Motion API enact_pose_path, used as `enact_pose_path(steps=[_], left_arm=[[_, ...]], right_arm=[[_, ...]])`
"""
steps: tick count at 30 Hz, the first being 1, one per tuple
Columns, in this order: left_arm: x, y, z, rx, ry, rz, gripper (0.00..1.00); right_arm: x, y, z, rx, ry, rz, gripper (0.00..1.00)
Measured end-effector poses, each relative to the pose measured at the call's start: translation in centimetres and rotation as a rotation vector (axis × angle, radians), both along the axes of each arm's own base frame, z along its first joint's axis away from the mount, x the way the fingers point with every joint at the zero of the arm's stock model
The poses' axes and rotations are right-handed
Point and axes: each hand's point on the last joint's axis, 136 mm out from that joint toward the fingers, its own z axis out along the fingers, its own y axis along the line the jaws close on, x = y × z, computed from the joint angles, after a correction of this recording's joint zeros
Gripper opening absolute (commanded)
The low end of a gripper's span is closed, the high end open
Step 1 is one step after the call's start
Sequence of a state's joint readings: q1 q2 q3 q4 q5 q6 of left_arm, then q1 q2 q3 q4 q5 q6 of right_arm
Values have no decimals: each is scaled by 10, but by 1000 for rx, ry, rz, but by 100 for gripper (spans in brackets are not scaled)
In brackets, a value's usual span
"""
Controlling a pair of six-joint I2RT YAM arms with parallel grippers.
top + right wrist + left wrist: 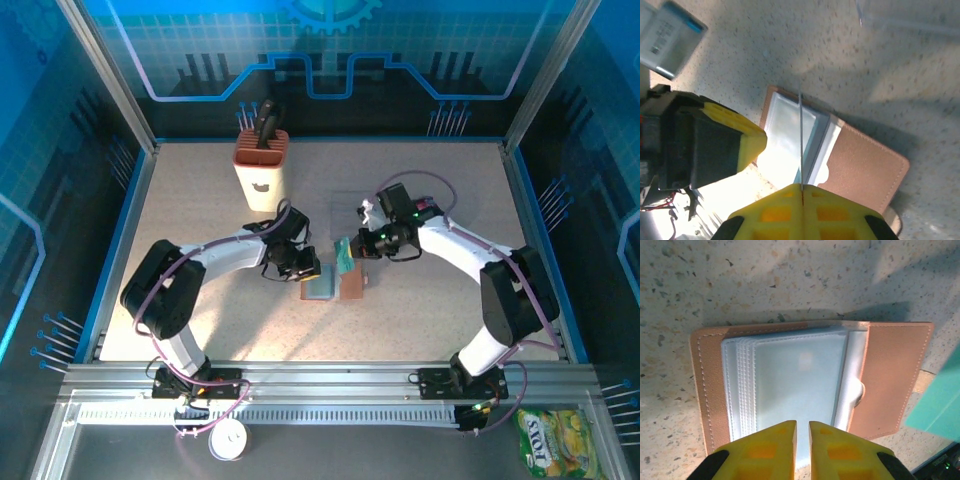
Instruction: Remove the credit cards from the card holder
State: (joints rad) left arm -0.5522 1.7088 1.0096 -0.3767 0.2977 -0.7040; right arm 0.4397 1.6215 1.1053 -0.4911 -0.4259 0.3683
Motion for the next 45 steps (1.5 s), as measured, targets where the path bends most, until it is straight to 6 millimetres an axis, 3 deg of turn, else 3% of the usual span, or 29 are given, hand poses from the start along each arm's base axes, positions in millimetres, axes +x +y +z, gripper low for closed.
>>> enact_pose_path(steps=[5,14,20,31,37,42,45], left_arm=[[5,4,6,-4,-20,16,18],[13,12,29,-22,-90,46,18],[12,19,38,-27,-116,62,17],[13,39,51,-23,-135,110,18],[10,42,46,-13,-117,114,17],[9,45,45,-9,-112,120,17],[6,47,43,-3,-102,121,17]], right_arm=[[19,-8,19,-119,-170,137,0],[53,-18,24,-407,-397,573,0],[72,-17,24,-537,-432,816,0],[101,-11,27,-585,-425,1011,0],[109,-8,14,-569,-376,1064,0],[107,-16,-10,-562,-294,1094,0],[105,-20,-15,-555,-270,1103,0]])
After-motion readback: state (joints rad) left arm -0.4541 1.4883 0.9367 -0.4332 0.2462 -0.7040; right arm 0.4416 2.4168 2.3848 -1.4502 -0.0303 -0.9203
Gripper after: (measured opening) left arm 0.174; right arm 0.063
